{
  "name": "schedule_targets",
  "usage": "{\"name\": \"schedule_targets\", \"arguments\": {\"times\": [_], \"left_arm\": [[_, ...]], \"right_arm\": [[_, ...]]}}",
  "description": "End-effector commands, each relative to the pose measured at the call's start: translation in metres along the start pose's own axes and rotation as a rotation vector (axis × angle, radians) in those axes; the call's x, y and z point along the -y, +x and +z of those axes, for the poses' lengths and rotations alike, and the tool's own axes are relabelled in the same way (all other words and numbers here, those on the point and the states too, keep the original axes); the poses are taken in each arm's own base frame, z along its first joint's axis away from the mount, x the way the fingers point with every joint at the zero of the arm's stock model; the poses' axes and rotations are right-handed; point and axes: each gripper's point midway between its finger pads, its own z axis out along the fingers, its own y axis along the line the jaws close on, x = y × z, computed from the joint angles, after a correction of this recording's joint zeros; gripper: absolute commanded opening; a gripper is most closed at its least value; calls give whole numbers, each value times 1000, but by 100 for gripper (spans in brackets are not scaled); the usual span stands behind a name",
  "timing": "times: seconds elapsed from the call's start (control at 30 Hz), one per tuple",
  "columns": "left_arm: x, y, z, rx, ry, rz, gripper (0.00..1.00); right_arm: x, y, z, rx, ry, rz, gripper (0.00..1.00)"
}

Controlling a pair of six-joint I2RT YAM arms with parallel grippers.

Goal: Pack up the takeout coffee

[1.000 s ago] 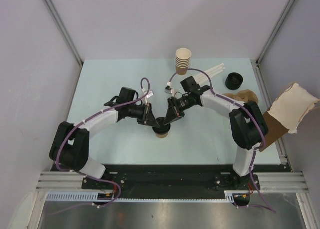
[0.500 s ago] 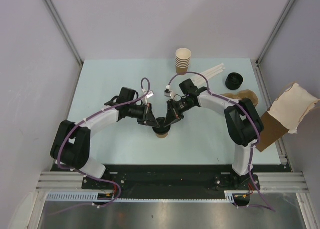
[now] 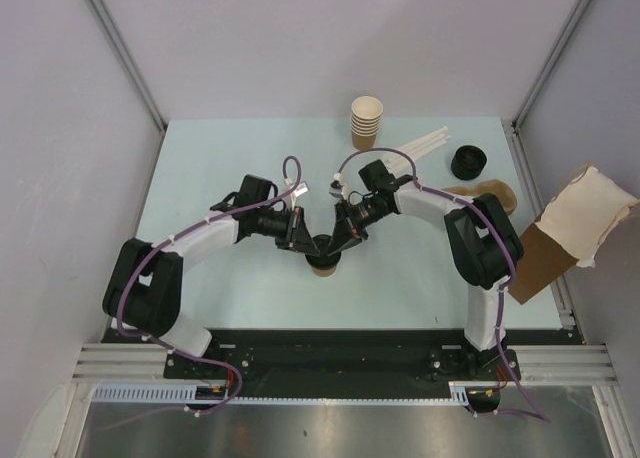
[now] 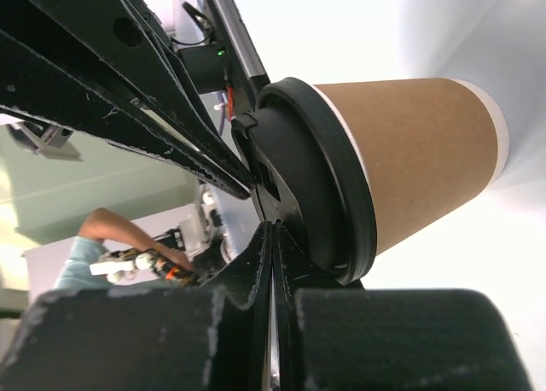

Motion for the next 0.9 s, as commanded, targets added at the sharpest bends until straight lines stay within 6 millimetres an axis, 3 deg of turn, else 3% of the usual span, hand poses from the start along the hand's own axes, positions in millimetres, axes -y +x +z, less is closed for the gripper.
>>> {"name": "schedule_targets", "arguments": {"times": [0.0,0.27,0.87], "left_arm": [[-30,10,6,-27,-91,-30,11],[-43,14,10,-42,-108,-69,10],[-77,37,21,-100,-111,-203,6]], "right_arm": [[74,7,9,0,213,72,0],[86,6,7,7,224,106,0],[88,4,7,12,227,113,0]]}}
